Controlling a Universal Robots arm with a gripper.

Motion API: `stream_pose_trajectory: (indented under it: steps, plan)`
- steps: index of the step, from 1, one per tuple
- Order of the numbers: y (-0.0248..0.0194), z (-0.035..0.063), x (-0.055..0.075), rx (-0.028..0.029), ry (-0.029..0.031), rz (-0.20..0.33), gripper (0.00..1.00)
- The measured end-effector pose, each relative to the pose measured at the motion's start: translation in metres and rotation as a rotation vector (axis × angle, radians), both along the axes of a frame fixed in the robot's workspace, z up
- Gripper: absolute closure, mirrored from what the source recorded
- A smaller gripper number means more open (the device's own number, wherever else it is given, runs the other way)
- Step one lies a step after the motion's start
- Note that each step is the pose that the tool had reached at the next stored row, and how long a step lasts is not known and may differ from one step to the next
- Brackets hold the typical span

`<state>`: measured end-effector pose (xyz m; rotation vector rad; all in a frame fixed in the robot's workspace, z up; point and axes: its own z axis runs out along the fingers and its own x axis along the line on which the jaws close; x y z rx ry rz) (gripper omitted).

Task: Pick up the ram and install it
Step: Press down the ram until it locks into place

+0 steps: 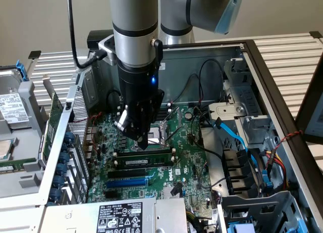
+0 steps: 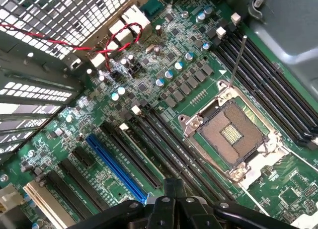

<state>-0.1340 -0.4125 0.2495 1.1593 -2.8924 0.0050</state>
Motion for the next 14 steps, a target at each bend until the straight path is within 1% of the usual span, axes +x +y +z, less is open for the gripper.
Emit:
stream_pose_trajectory:
  steps: [8, 12, 14]
  plan:
    - [0.0000, -0.0001, 0.0000, 0.0000, -0.0003, -0.119, 0.89]
    - [0.0000, -0.0001, 0.0000, 0.0002, -0.0038, -0.166, 0.89]
    - [0.0000, -0.0001, 0.0000, 0.0002, -0.0043, -0.191, 0.89]
